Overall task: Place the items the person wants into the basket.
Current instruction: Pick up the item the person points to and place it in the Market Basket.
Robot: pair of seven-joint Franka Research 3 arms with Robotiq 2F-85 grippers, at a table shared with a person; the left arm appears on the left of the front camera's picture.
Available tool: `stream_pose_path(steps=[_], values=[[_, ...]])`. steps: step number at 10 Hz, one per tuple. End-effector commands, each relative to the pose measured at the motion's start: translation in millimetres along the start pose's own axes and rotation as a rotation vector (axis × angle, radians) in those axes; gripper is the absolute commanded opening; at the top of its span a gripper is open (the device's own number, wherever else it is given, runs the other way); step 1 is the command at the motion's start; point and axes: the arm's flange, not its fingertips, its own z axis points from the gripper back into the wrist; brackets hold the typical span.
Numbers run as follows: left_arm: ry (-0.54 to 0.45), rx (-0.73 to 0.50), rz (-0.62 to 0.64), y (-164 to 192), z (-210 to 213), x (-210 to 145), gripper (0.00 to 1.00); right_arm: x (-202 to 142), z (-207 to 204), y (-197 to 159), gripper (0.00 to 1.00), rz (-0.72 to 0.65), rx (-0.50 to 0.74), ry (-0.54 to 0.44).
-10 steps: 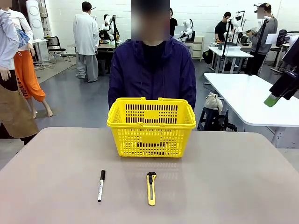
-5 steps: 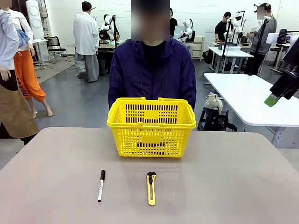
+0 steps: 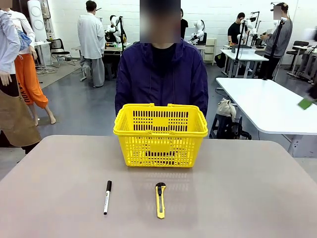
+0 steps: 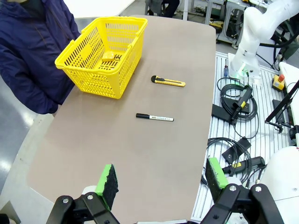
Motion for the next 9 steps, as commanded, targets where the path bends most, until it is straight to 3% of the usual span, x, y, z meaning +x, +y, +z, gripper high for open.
stream_pose_path(steps=[1, 3, 5, 9], values=[[-0.018, -0.003, -0.018, -0.1, 1.0, -0.4, 0.97, -51.7, 15.3, -34.8, 1.00, 0.078, 0.144, -0.131], [-0.018, -0.003, -0.018, -0.1, 1.0, -0.4, 0.97, -89.3, 13.7, -77.5, 1.00, 0.164, 0.241, -0.237], [-0.018, -0.003, -0.018, -0.1, 1.0, -0.4, 0.97, -122.8, 23.6, -114.9, 1.00, 0.129, 0.324, -0.346], [-0.018, -0.003, -0.018, -0.1, 1.0, -0.4, 0.97, -175.7, 69.0, -116.4, 1.00, 0.103, 0.255, -0.487]])
